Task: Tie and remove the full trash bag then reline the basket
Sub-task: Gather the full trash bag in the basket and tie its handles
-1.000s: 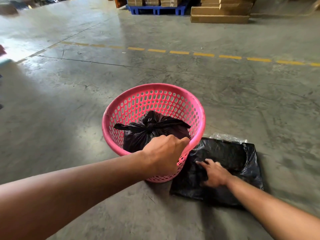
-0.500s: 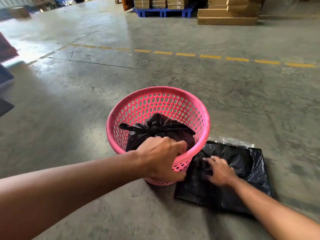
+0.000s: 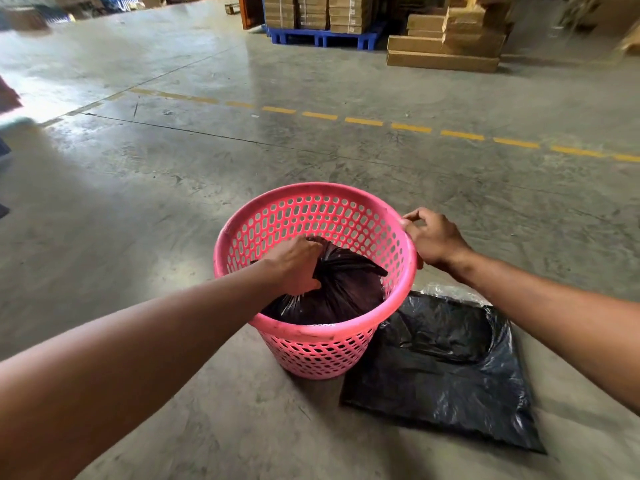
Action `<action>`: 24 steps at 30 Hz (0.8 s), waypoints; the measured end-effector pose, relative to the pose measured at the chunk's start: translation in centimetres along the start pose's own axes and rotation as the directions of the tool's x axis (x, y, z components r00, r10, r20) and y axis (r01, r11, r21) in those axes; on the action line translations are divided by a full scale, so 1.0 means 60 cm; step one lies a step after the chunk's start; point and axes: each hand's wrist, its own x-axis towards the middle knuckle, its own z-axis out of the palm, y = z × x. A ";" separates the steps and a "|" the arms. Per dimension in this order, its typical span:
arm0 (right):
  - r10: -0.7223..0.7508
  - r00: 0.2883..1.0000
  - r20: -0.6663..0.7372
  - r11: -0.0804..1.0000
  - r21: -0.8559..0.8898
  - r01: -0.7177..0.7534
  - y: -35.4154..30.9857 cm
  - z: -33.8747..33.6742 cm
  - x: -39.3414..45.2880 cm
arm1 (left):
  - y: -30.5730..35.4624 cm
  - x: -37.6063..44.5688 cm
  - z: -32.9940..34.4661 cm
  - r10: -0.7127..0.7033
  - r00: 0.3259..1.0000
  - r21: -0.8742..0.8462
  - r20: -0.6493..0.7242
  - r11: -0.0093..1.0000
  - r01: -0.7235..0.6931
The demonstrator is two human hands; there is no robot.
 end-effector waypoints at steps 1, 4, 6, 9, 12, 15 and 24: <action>-0.018 1.000 0.008 0.999 -0.026 0.018 0.002 0.002 -0.002 | -0.002 0.002 0.003 0.003 1.000 -0.045 0.000 0.999 -0.003; -0.057 0.997 -0.051 0.994 -0.095 0.052 0.003 0.010 -0.004 | -0.007 0.005 -0.001 -0.029 1.000 -0.154 -0.007 0.988 0.028; -0.050 0.994 -0.095 0.996 -0.078 0.043 0.007 0.016 -0.001 | -0.007 0.004 -0.011 -0.059 0.998 -0.208 -0.037 0.977 0.050; -0.046 0.990 -0.135 0.999 -0.028 0.042 0.014 0.017 0.007 | -0.014 0.004 -0.031 -0.061 0.993 -0.242 -0.099 0.970 0.036; -0.055 0.988 -0.144 0.998 -0.023 0.052 0.023 0.016 0.006 | -0.023 -0.003 -0.053 -0.082 0.985 -0.278 -0.152 0.960 0.036; -0.073 0.985 -0.157 0.997 -0.011 0.072 0.035 0.027 -0.004 | -0.031 -0.008 -0.071 -0.115 0.967 -0.301 -0.226 0.953 0.043; -0.081 0.974 -0.209 0.993 0.068 0.098 0.008 0.044 -0.006 | -0.047 -0.032 -0.081 -0.181 0.930 -0.369 -0.320 0.928 0.054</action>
